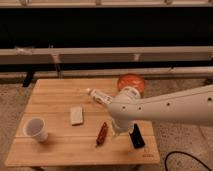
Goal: Place the white sponge in the ceramic bowl
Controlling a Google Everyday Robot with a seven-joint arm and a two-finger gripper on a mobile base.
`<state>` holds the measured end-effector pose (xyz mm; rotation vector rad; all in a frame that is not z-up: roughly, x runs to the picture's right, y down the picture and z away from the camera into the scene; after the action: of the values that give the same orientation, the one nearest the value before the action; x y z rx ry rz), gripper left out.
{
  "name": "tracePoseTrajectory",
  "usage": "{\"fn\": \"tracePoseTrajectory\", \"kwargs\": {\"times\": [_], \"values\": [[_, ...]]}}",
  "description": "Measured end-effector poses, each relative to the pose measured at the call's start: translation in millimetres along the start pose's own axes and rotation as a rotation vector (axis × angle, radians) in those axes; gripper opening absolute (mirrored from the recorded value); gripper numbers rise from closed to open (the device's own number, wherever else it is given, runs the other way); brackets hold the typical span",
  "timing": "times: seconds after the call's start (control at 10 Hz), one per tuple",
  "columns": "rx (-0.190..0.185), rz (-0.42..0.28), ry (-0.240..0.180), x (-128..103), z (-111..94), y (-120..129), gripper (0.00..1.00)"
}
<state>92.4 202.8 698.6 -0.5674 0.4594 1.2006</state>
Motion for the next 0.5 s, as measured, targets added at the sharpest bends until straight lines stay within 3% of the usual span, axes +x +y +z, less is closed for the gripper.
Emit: {"fn": "tracePoseTrajectory", "kwargs": {"times": [0.3,0.5], "values": [[0.005,0.120,0.016,-13.4,-14.0,-67.6,0.65],[0.002,0.168,0.010,-26.6,-26.7,-97.4,0.65]]}}
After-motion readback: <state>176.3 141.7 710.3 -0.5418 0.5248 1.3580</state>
